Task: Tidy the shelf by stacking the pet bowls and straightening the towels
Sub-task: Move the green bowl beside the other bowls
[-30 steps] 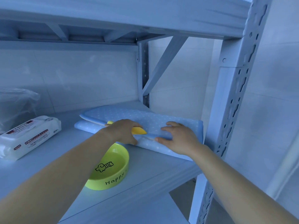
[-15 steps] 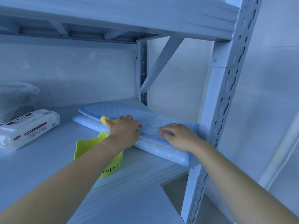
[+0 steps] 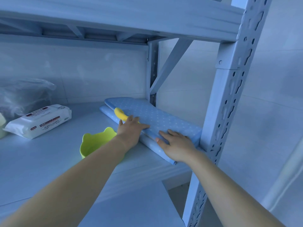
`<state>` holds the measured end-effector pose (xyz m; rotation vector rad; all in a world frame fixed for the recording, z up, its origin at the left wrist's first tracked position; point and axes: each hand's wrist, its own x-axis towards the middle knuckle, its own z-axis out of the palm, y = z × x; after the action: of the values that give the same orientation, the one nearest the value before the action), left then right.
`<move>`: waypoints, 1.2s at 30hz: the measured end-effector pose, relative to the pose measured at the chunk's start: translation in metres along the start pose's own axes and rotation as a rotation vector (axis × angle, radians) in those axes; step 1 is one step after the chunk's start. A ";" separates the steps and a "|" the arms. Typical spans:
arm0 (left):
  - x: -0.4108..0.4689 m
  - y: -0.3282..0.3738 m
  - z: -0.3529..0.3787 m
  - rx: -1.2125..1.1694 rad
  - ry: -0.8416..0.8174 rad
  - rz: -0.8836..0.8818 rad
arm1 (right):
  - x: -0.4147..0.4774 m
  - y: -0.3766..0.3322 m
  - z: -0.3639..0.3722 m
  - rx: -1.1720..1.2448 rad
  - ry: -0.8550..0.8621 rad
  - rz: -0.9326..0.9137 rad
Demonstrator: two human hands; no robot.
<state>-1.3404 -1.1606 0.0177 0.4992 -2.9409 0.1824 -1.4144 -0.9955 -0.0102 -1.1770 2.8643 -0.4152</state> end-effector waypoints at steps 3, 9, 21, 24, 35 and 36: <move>-0.005 0.011 0.001 -0.103 0.025 -0.008 | -0.002 0.013 -0.014 0.214 0.029 -0.065; -0.026 0.039 0.004 -0.346 0.051 0.201 | -0.012 0.039 -0.019 0.292 0.132 -0.105; -0.054 0.018 -0.014 -0.321 -0.003 0.044 | -0.017 -0.001 -0.008 0.299 0.154 -0.244; -0.060 0.020 -0.014 -0.344 -0.002 0.064 | -0.016 0.013 -0.012 0.145 0.127 -0.185; -0.077 0.029 0.005 -0.316 0.083 0.109 | -0.033 0.008 -0.004 0.039 0.138 -0.190; -0.075 0.028 0.005 -0.329 0.069 0.111 | -0.033 0.009 -0.005 0.042 0.121 -0.191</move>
<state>-1.2806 -1.1118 -0.0022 0.2763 -2.8501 -0.2636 -1.3973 -0.9653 -0.0100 -1.4735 2.8351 -0.5678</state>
